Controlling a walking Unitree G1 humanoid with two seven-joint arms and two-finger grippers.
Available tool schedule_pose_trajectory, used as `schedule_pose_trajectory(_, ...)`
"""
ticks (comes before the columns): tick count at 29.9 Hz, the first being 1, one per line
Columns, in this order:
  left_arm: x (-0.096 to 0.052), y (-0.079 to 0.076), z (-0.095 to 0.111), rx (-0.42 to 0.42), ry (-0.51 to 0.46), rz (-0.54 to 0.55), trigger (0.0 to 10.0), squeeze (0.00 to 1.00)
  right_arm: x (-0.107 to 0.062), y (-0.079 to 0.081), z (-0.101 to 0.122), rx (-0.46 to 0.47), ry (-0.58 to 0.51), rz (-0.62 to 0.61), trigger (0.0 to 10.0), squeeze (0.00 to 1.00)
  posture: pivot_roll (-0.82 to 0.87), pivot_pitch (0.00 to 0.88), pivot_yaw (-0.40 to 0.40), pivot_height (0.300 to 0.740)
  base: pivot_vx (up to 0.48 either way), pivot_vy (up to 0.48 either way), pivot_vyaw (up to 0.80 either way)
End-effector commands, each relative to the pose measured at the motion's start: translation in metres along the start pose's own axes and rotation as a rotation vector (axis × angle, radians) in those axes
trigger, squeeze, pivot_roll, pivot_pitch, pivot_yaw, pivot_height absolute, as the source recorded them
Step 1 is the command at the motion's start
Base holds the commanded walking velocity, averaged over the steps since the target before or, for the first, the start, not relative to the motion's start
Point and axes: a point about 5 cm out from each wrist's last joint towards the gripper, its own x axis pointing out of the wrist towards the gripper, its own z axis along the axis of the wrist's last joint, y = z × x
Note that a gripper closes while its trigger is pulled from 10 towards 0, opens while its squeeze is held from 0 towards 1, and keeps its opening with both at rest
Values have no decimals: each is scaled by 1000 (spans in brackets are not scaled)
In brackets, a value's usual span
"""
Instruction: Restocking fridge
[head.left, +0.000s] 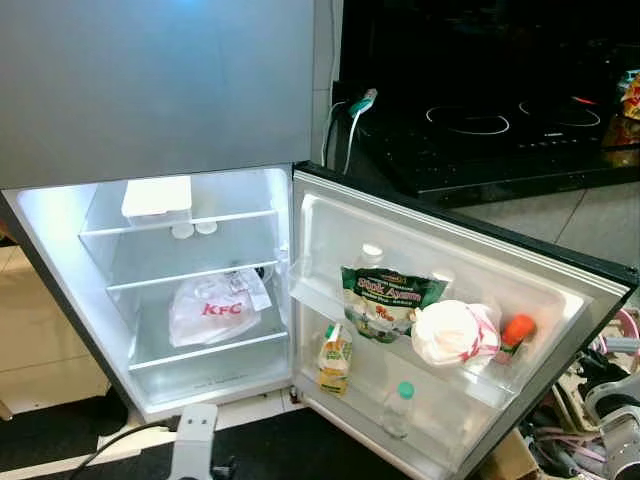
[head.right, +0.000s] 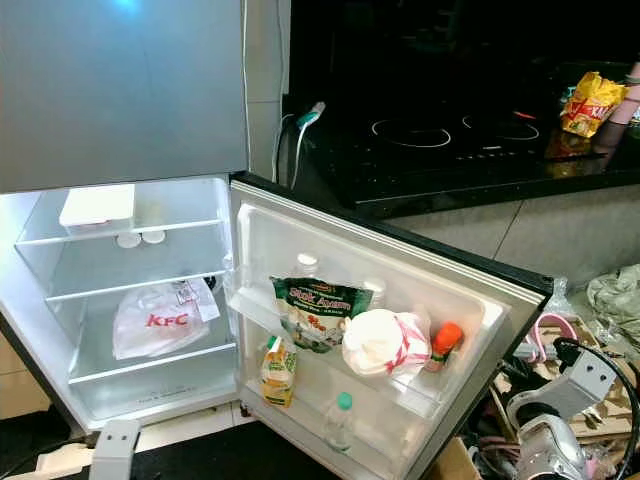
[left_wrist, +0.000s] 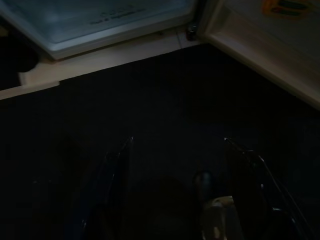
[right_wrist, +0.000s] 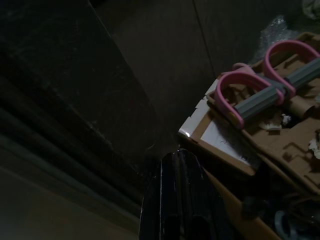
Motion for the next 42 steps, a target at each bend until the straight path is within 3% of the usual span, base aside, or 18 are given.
schedule_pose_trajectory(1,-2,5,-3,-8,9,6,10000,0,2,13,-8,32,21,117,0,0,-6,0,-52,738,0,0,0)
schedule_pose_trajectory(6,0,0,-2,-7,8,-1,10000,0,0,22,-17,66,61,260,0,0,-6,0,-52,738,0,0,0)
schedule_pose_trajectory(11,1,-12,-6,-8,10,-16,10000,0,-11,26,-41,84,201,428,0,0,-5,0,-55,738,0,0,0)
schedule_pose_trajectory(14,1,-12,-7,-9,11,-17,10000,0,-20,23,-54,98,281,478,0,0,-6,0,-56,738,0,0,0)
schedule_pose_trajectory(15,0,-10,-8,-10,13,-17,10000,0,-29,19,-66,120,360,516,0,0,-6,0,-56,738,0,0,0)
schedule_pose_trajectory(17,0,-10,-8,-10,13,-17,10000,0,-29,19,-66,120,360,516,0,0,-6,0,-56,738,0,0,0)
schedule_pose_trajectory(19,-2,-4,-8,-14,14,-10,10000,0,-46,8,-85,125,482,529,0,0,-5,0,-59,738,0,0,0)
schedule_pose_trajectory(21,-3,1,-9,-17,17,-1,10000,0,-63,-7,-105,43,611,477,0,0,-6,0,-59,738,0,0,0)
schedule_pose_trajectory(22,-3,1,-9,-17,17,-1,10000,0,-63,-7,-105,43,611,477,0,0,-6,0,-59,738,0,0,0)
schedule_pose_trajectory(23,-3,3,-9,-17,19,2,10000,0,-68,-15,-113,-37,664,411,1098,0,-6,0,-59,738,0,0,0)
schedule_pose_trajectory(24,-4,3,-9,-17,20,3,10000,0,-72,-20,-118,-90,693,371,0,0,-6,0,-59,738,0,0,0)
schedule_pose_trajectory(25,-4,3,-9,-17,20,3,10000,0,-72,-20,-118,-90,693,371,0,0,-6,0,-59,738,0,0,0)
schedule_pose_trajectory(26,-4,3,-10,-18,22,5,10000,0,-74,-29,-120,-180,698,268,0,0,-7,0,-60,738,0,0,0)
schedule_pose_trajectory(27,-4,1,-13,-18,28,6,10000,0,-77,-54,-113,-330,652,-34,863,0,-4,0,-61,738,0,0,0)
schedule_pose_trajectory(28,-4,0,-14,-17,30,6,10000,0,-79,-65,-108,-364,629,-170,10000,0,-4,0,-61,738,0,0,0)
schedule_pose_trajectory(30,-4,-2,-15,-17,32,7,10000,0,-79,-75,-98,-399,577,-305,10000,0,-4,0,-61,738,0,0,0)
schedule_pose_trajectory(33,-2,-9,-16,-11,36,6,10000,0,-75,-79,-84,-362,486,-403,10000,0,-4,0,-61,738,0,0,0)
schedule_pose_trajectory(42,-2,-20,-21,-7,45,4,10000,0,-55,-71,-58,-362,326,-510,10000,0,-8,0,-55,738,0,0,0)
